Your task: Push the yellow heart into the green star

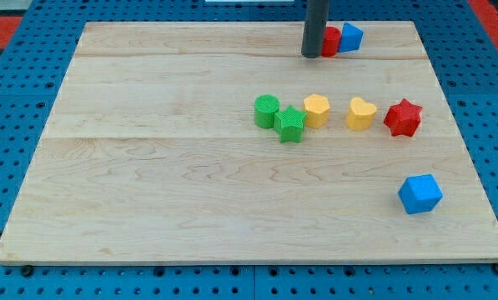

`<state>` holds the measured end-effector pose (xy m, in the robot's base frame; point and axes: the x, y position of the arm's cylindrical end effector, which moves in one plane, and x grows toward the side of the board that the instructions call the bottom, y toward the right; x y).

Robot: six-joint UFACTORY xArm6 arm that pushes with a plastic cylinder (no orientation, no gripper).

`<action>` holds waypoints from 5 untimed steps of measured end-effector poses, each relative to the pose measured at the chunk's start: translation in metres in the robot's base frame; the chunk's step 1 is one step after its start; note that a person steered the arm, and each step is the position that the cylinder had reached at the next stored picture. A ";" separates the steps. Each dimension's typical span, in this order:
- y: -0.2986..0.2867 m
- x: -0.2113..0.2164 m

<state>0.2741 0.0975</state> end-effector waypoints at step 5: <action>0.178 0.098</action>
<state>0.3718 0.2753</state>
